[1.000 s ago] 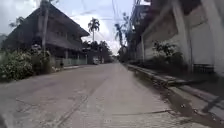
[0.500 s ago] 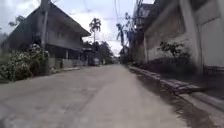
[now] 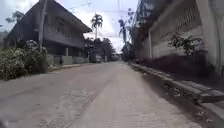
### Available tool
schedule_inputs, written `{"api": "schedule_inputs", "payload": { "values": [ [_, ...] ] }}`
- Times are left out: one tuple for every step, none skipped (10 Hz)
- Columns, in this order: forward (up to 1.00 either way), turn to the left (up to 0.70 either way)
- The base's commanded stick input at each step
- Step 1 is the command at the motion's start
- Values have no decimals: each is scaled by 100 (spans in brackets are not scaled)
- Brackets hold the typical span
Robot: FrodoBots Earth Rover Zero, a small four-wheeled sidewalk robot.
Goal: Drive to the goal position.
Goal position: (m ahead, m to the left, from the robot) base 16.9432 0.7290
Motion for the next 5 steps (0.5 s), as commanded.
{"api": "schedule_inputs", "payload": {
  "values": [
    [100, 0],
    [100, 0],
    [100, -7],
    [100, -37],
    [100, -40]
  ]
}}
